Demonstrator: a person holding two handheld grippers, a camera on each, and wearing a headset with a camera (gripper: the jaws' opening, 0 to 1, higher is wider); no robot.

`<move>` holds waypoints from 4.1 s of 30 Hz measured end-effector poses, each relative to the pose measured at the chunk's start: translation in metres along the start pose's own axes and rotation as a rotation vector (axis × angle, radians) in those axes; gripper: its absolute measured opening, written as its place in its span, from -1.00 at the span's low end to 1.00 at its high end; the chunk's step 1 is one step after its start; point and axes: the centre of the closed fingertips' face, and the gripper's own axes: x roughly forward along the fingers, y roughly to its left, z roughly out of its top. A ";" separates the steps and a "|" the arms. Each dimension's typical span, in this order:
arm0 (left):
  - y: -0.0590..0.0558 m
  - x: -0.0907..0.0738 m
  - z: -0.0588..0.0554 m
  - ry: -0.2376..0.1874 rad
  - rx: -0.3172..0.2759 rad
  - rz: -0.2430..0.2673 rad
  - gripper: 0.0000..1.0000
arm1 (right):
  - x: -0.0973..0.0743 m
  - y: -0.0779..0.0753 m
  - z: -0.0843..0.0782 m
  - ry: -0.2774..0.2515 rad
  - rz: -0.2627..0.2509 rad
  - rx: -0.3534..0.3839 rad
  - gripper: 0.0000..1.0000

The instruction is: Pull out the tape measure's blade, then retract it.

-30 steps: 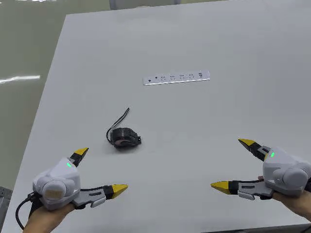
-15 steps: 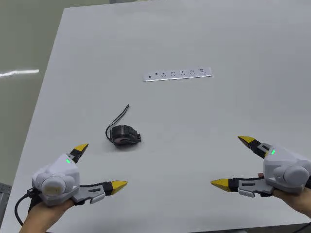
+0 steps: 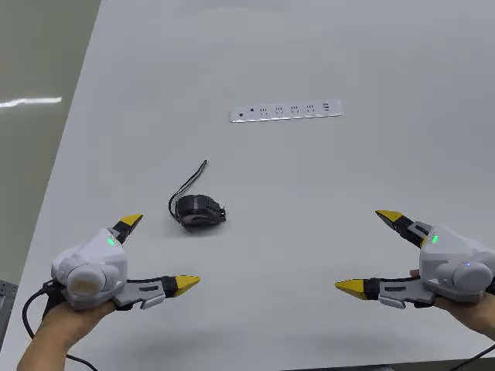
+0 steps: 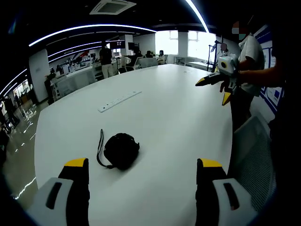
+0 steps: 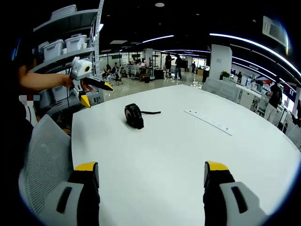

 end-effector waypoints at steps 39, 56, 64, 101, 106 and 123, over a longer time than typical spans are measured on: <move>0.039 0.059 0.013 0.064 0.225 -0.156 0.32 | 0.078 -0.017 0.007 0.001 0.219 -0.220 0.48; 0.052 0.089 -0.004 0.145 0.333 -0.239 0.02 | 0.119 -0.016 0.010 0.003 0.293 -0.248 0.27; 0.058 0.100 -0.014 0.187 0.376 -0.272 -0.10 | 0.139 -0.015 0.012 0.008 0.320 -0.262 0.21; 0.059 0.129 -0.047 0.290 0.493 -0.436 -0.39 | 0.224 0.010 0.010 0.034 0.442 -0.278 -0.08; 0.060 0.128 -0.048 0.288 0.478 -0.434 -0.40 | 0.236 0.016 0.009 0.037 0.450 -0.264 -0.15; 0.060 0.128 -0.048 0.272 0.427 -0.452 -0.43 | 0.269 0.032 0.018 0.006 0.483 -0.222 -0.32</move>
